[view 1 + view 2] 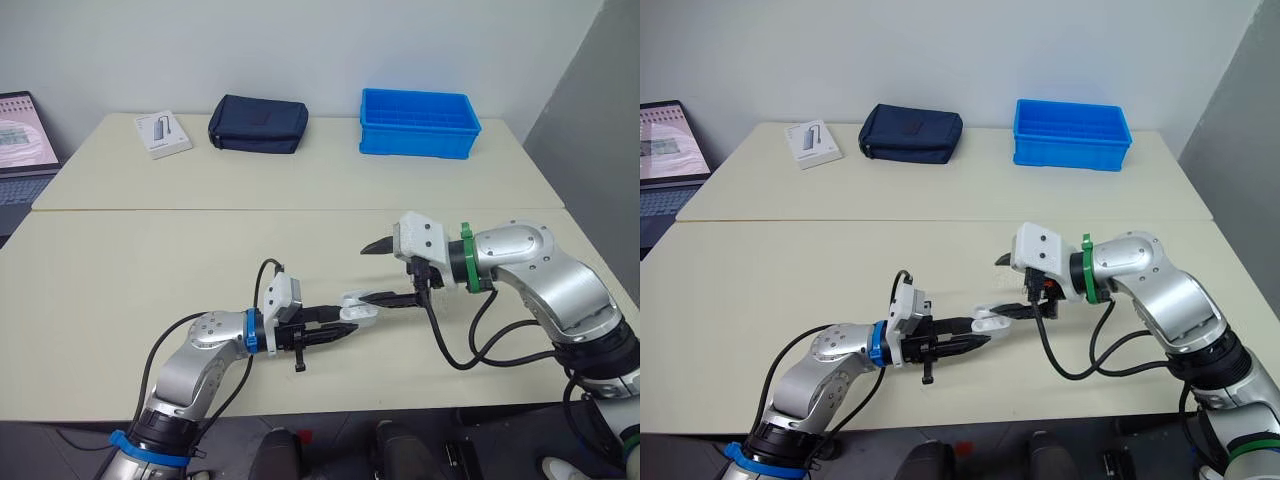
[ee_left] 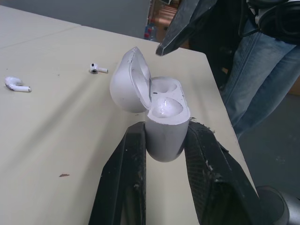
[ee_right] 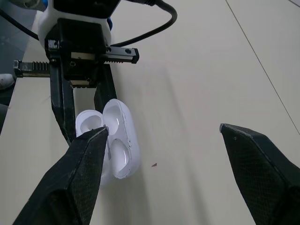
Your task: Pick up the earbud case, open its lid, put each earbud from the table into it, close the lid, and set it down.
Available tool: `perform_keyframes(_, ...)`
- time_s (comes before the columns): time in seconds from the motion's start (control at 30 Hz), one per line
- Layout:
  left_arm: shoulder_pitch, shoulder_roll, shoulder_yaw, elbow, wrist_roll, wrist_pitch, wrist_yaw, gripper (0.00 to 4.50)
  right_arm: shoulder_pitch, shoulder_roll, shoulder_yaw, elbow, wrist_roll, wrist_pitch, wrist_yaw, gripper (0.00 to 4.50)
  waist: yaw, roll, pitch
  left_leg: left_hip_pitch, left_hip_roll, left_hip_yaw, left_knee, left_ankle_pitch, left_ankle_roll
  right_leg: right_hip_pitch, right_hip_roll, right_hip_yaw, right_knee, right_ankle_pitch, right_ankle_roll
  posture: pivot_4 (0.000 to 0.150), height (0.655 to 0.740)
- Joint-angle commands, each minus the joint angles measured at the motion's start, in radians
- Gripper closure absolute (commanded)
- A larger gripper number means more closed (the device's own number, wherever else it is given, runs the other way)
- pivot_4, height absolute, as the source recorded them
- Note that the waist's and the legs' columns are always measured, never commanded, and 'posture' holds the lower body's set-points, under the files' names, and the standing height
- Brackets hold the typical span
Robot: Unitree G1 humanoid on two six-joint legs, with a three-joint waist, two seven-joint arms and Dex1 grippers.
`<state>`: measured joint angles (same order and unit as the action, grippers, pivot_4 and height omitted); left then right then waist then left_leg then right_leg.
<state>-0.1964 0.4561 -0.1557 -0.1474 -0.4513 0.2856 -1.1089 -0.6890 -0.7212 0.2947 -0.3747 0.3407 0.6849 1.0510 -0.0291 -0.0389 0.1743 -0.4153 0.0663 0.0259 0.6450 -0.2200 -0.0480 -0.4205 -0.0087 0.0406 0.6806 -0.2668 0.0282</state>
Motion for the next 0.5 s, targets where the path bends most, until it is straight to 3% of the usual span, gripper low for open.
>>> perform_keyframes(0.03,0.008,-0.011,0.037,0.000,-0.006,-0.031,0.033,3.69,0.014,-0.041,-0.084,-0.054,0.046,-0.001,0.024,0.54,0.000,0.000,0.000,0.000,0.000,0.000,0.000,0.000,0.000,0.000,0.000,0.000,0.000,0.000,0.000,0.150,0.7280)
perform_keyframes(0.23,0.029,-0.054,0.137,0.027,-0.007,-0.080,0.163,3.69,0.191,-0.097,-0.273,-0.093,0.056,-0.109,-0.009,0.54,0.001,0.000,0.000,0.000,0.000,0.000,0.000,0.000,0.000,0.000,0.000,0.000,0.000,0.000,0.000,0.150,0.7280)
perform_keyframes(0.4,0.039,-0.075,0.205,0.038,-0.019,-0.095,0.237,3.69,0.363,-0.138,-0.503,-0.102,0.137,0.012,-0.080,0.54,0.004,0.000,0.000,0.000,0.000,0.000,0.000,0.000,0.000,0.000,-0.001,0.000,0.000,0.000,0.000,0.150,0.7280)
perform_keyframes(0.5,0.035,-0.063,0.222,0.040,-0.022,-0.098,0.237,3.69,0.547,-0.199,-0.646,-0.077,0.082,-0.068,-0.047,0.54,0.009,0.000,0.000,0.000,0.000,0.000,0.000,0.000,0.000,0.001,-0.001,0.000,0.000,0.000,0.001,0.150,0.7280)
